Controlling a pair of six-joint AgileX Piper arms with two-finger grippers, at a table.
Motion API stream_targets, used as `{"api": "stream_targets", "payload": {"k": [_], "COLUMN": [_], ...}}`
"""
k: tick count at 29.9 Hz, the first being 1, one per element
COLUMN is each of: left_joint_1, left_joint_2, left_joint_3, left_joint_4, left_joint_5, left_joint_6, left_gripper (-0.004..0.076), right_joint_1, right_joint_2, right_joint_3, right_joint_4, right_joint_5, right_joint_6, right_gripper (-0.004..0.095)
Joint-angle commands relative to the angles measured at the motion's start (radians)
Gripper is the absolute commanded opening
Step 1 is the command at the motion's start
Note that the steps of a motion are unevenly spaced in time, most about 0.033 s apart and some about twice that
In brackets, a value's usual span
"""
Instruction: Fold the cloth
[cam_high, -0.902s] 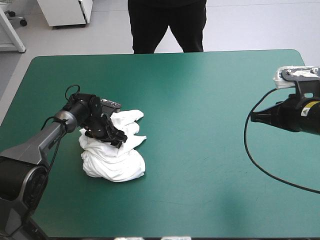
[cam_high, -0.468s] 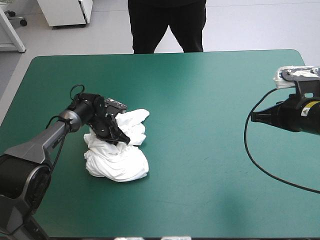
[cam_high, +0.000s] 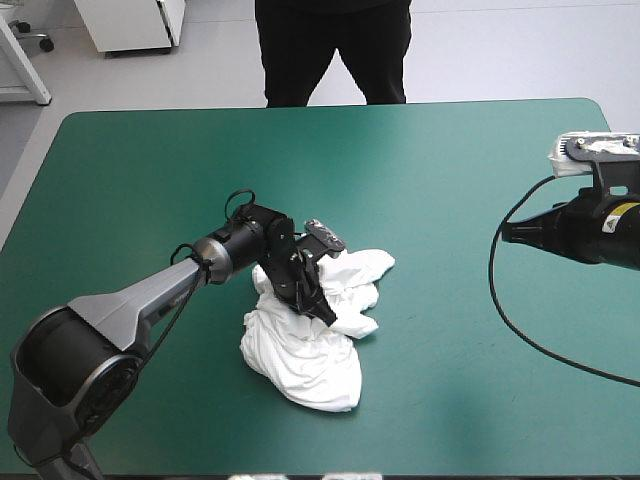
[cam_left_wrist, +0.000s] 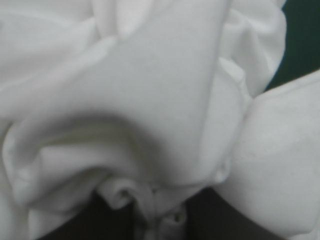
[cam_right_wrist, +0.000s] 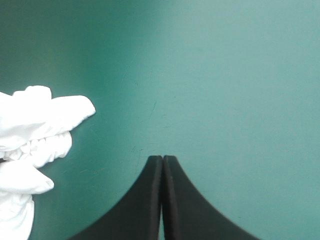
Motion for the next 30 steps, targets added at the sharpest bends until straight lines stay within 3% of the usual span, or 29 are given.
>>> {"api": "stream_targets", "payload": {"k": [1, 11, 14, 16, 19, 21, 26, 30], "left_joint_1": [-0.056, -0.097, -0.097, -0.097, -0.097, -0.097, -0.097, -0.062], "left_joint_2": [-0.042, -0.042, -0.044, -0.044, -0.044, -0.044, -0.054, -0.097], "left_joint_3": [-0.061, -0.08, -0.103, -0.129, -0.177, -0.226, -0.341, -0.356], "left_joint_4": [-0.052, -0.052, -0.059, -0.063, -0.055, -0.011, 0.122, 0.17], "left_joint_5": [-0.005, -0.044, -0.044, -0.042, -0.012, 0.035, 0.195, 0.245], "left_joint_6": [0.0, 0.052, 0.11, 0.114, 0.062, -0.019, -0.06, -0.097], "left_gripper": [-0.0009, 0.0014, 0.0136, 0.0268, 0.0462, 0.0518, 0.0498, 0.0472], "right_joint_1": [-0.007, -0.007, -0.007, -0.007, -0.007, -0.007, -0.007, -0.007], "right_joint_2": [-0.01, -0.01, -0.01, -0.01, -0.01, -0.01, -0.01, -0.01], "right_joint_3": [-0.025, -0.025, -0.025, -0.025, -0.025, -0.025, -0.025, -0.025], "right_joint_4": [-0.003, -0.003, -0.002, -0.002, -0.002, -0.002, -0.002, 0.0], "right_joint_5": [-0.003, -0.003, -0.003, -0.003, -0.003, -0.003, -0.003, -0.003], "right_joint_6": [0.004, 0.014, 0.016, 0.016, 0.016, 0.016, 0.016, 0.023], "right_gripper": [-0.0017, -0.0017, -0.0017, -0.0017, -0.0017, -0.0017, -0.0017, -0.0017]}}
